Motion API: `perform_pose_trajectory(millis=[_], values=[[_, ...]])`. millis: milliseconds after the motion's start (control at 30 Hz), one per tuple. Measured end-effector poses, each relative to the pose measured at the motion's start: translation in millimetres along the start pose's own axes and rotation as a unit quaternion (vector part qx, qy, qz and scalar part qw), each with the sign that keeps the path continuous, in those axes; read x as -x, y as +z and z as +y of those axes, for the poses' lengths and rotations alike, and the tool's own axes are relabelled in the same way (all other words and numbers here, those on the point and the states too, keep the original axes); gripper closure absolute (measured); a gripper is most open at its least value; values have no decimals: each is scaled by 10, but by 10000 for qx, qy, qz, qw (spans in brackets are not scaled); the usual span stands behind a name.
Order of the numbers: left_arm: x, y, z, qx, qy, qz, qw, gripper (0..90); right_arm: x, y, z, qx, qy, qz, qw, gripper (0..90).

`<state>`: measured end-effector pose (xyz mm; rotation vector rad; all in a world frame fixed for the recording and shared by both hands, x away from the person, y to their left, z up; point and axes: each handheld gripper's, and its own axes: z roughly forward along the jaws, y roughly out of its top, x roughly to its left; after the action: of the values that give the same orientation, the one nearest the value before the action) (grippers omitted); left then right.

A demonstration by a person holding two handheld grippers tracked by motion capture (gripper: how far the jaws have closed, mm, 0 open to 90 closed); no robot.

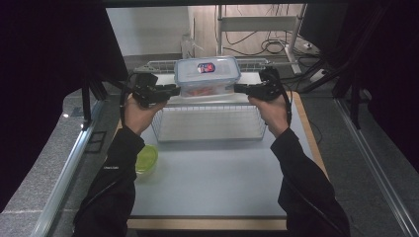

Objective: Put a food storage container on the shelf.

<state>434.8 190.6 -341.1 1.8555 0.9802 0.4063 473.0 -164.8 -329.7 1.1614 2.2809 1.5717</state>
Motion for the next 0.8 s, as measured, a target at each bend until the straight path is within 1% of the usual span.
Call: perform_pose_trajectory(millis=[67,100,133,167,233,300,367,467,500,533,567,600,667,767,800], values=[[7,32,17,-12,-7,85,10000,722,-13,38,11,-25,-16,-66,10000,864],[7,32,17,-12,-7,85,10000,722,-13,38,11,-25,-16,-66,10000,864],[12,56,41,-45,25,184,9998,718,-17,69,22,-64,-47,-96,9999,877],[12,56,41,-45,25,184,9998,716,-17,69,22,-64,-47,-96,9999,877],[3,75,56,-67,24,207,9998,701,-36,86,20,-56,-129,-133,9998,880],[-6,82,58,-68,1,174,9998,696,-40,85,17,-48,-142,-162,9998,881],[14,82,38,-65,51,210,9997,701,-41,81,14,-45,-137,-162,9998,878],[37,71,-4,-4,96,120,9999,673,-66,58,0,-20,-230,-259,9994,834],[37,71,-4,-4,96,120,9999,658,-66,58,0,-20,-230,-259,9994,834],[80,43,-41,88,125,53,9999,641,-89,31,-10,-45,-310,-292,9991,802],[80,43,-41,88,125,53,9999,621,-104,14,-15,-33,-348,-312,9989,783],[126,13,-80,191,165,-27,9997,604,-114,-2,-22,-3,-400,-330,9987,766],[144,2,-94,202,187,-39,9996,548,-134,-28,-37,14,-419,-313,9986,730],[254,-51,-184,311,334,-102,9989,468,-167,-61,-84,40,-498,-319,9982,660],[291,-67,-213,315,381,-124,9987,444,-178,-71,-104,61,-534,-333,9980,634]])
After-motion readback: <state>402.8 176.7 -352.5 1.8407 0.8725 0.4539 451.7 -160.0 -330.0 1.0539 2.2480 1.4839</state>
